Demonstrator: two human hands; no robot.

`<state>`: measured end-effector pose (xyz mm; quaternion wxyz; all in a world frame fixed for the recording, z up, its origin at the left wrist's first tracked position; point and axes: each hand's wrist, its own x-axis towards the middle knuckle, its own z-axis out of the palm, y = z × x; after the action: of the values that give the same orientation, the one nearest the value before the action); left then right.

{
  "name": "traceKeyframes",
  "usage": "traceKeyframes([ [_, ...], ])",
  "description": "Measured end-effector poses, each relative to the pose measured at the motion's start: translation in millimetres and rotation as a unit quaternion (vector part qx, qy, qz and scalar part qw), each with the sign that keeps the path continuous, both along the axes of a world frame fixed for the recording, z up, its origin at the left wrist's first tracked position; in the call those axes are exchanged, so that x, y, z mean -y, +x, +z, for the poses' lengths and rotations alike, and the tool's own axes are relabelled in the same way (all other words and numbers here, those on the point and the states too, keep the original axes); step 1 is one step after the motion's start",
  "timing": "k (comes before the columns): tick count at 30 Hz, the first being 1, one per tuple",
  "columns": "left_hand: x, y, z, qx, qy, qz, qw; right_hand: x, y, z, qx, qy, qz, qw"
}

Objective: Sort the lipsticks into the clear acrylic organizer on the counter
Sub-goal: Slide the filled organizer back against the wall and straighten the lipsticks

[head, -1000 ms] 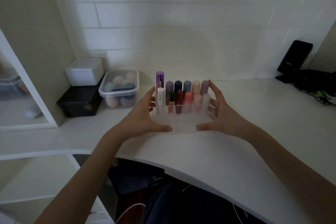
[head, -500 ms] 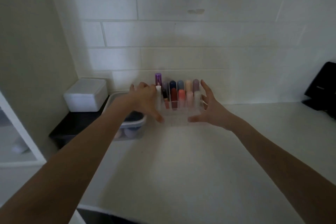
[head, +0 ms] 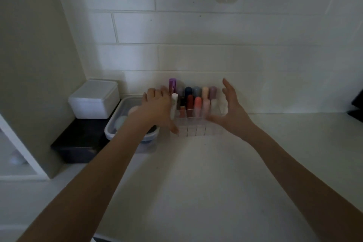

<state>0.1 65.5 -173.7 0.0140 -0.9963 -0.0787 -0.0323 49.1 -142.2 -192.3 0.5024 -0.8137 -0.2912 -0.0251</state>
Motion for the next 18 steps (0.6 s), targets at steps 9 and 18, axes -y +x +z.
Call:
traceKeyframes([
  [9, 11.0, -20.5, -9.8, 0.079, -0.086, 0.099, 0.988, -87.2, 4.1, 31.7, 0.256, -0.246, -0.053, 0.933],
  [18, 16.5, -24.3, -11.4, 0.172, -0.108, 0.074, 0.976, -93.9, 1.4, 40.5, 0.115, -0.019, -0.061, 0.991],
])
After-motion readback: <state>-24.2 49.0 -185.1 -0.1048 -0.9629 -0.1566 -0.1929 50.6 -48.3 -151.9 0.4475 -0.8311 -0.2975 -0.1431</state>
